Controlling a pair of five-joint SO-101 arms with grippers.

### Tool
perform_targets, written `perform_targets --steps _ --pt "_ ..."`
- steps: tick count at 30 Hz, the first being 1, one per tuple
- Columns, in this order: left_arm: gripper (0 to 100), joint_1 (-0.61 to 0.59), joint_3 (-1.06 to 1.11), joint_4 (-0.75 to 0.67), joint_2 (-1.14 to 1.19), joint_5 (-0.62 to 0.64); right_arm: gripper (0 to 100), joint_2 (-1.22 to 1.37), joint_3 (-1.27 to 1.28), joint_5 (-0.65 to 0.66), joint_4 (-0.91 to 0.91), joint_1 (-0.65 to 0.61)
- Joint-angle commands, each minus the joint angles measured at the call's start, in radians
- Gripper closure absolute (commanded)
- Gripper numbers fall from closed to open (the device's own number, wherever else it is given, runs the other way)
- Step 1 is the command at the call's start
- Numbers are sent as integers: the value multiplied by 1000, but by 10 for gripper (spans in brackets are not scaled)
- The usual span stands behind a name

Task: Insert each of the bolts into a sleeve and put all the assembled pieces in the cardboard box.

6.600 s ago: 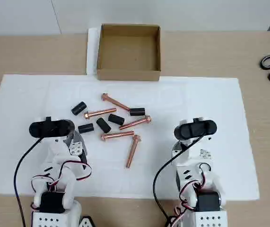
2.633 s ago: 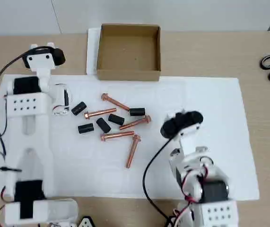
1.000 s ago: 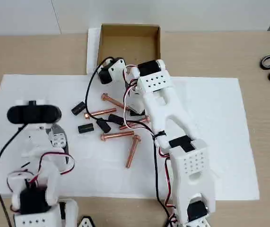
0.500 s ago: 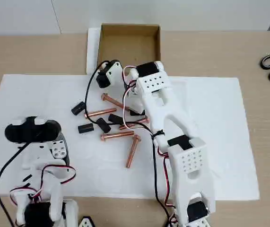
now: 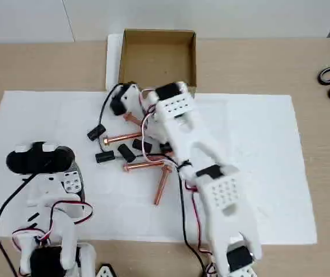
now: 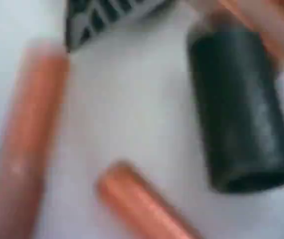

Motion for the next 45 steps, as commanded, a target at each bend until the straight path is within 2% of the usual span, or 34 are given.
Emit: perform_targets --steps 1,11,16,25,31,38,45 --pt "993 2 -1 -20 -6 -2 805 12 -61 2 33 -5" --pt "992 2 -2 -20 -6 -2 805 13 -374 0 153 -5" --pt "992 2 -2 -15 -6 -2 805 13 -465 3 268 -5" --pt "992 2 -2 -15 -6 -2 805 12 -331 0 297 10" --pt "992 2 1 -14 -3 -2 805 10 -330 -2 288 2" --pt "992 2 2 38 0 -2 805 10 -411 -153 289 -8" --pt "992 2 41 57 -2 -2 805 -22 -393 -163 297 -58"
